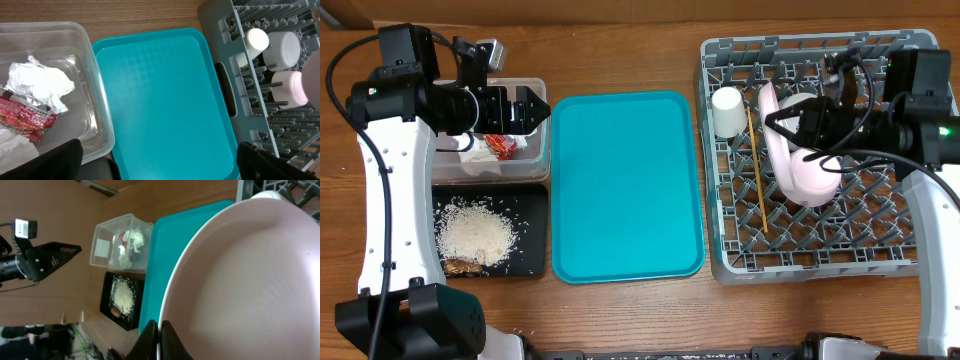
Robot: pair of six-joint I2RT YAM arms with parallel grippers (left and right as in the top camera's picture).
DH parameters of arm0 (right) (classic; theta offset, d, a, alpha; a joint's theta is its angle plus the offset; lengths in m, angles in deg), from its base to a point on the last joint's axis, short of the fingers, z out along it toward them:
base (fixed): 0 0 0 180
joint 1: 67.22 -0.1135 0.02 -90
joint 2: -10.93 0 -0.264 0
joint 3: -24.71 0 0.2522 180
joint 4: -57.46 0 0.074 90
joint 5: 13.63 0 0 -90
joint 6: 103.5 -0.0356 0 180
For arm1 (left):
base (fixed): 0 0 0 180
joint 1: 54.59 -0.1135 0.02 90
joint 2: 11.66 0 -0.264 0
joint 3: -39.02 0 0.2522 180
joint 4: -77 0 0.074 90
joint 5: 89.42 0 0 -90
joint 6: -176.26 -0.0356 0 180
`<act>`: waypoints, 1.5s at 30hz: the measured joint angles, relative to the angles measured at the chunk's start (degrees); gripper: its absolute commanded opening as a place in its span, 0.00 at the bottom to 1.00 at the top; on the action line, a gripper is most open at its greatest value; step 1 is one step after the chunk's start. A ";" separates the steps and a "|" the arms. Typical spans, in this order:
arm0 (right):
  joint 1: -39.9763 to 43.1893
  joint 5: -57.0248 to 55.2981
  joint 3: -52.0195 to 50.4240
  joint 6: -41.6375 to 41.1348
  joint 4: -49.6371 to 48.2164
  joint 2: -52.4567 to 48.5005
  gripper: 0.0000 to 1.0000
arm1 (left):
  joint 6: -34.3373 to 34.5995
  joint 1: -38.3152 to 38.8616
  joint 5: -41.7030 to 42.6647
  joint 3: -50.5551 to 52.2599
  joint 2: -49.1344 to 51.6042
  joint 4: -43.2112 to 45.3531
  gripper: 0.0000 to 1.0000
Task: Sort waste into correct bins and load items into the dishwasher
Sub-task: 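Lift the pink plate and carry it over the rack, then stand the pink plate upright in the rack slots and release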
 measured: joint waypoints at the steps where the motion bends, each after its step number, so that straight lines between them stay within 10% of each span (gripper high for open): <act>1: 0.09 0.87 -1.07 0.07 -1.03 0.00 0.04 | 0.00 0.00 0.00 0.00 0.00 0.00 1.00; 45: 1.29 -8.52 -6.10 -5.97 -17.27 -7.69 0.24 | 0.00 0.00 0.00 0.00 0.00 0.00 1.00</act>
